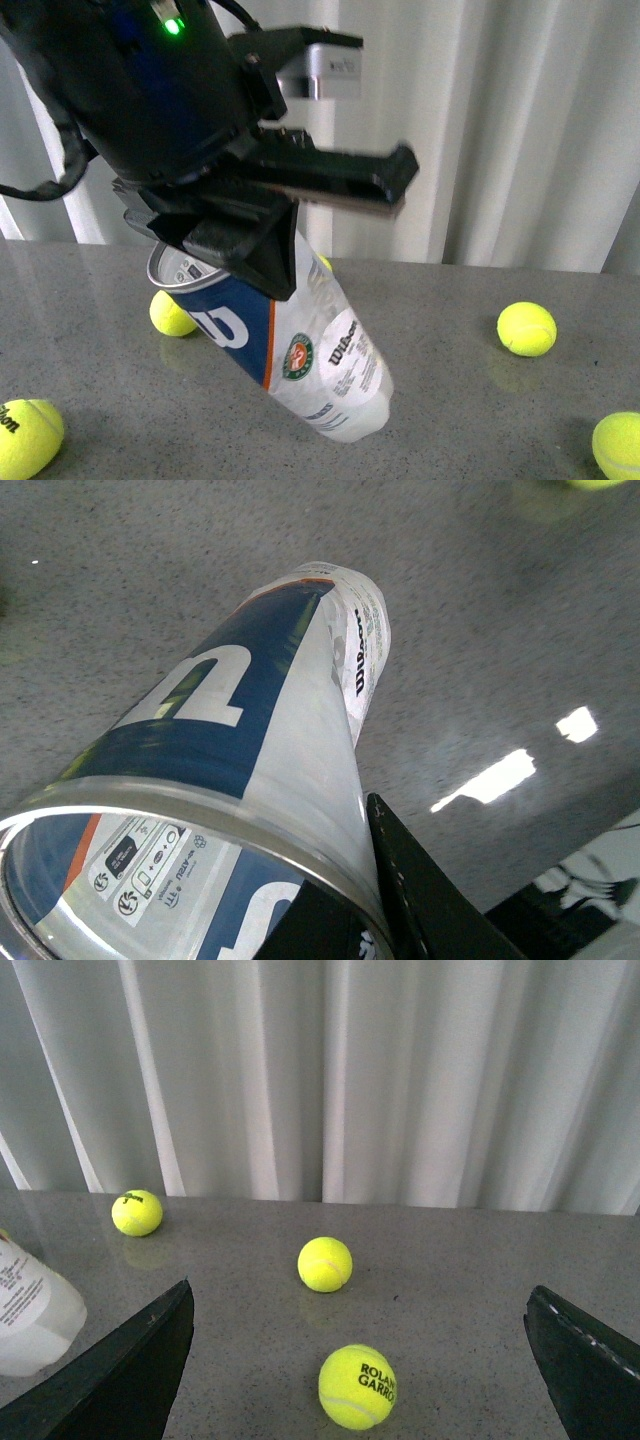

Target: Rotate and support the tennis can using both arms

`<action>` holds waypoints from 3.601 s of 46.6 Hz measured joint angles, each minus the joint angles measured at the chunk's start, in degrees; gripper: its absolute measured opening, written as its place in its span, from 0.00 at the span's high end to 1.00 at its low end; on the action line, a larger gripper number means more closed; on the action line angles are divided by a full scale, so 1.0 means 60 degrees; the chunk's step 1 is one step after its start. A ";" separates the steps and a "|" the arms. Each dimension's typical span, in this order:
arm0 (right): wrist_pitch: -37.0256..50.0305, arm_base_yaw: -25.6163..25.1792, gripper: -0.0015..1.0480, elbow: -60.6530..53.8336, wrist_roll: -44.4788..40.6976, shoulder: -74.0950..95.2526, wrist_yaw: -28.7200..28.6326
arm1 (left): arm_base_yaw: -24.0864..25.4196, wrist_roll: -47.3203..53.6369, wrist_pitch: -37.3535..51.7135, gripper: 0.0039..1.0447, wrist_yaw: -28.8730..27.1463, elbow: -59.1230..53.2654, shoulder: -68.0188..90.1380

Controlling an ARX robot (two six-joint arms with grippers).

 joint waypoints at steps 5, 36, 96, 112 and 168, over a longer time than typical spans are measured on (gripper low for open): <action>0.0000 0.0000 0.07 0.0000 0.0000 0.0000 0.0000 | -0.0295 0.0499 -0.0004 0.97 -0.0965 0.0175 0.0568; 0.0000 0.0000 0.07 0.0000 0.0000 0.0000 0.0000 | -0.0849 0.1169 0.0208 0.97 -0.1785 0.1239 0.2481; 0.0000 0.0000 0.07 0.0000 0.0000 0.0000 0.0000 | -0.0739 0.0743 -0.0729 0.06 -0.1763 0.2361 0.2248; 0.0000 0.0000 0.07 0.0000 0.0000 0.0000 0.0000 | -0.0415 -0.0801 0.0535 0.06 -0.0546 0.1676 0.1038; 0.0000 0.0000 0.07 0.0000 0.0000 0.0000 0.0000 | 0.2641 -0.1253 1.4896 0.97 -0.3089 -1.0746 -0.6025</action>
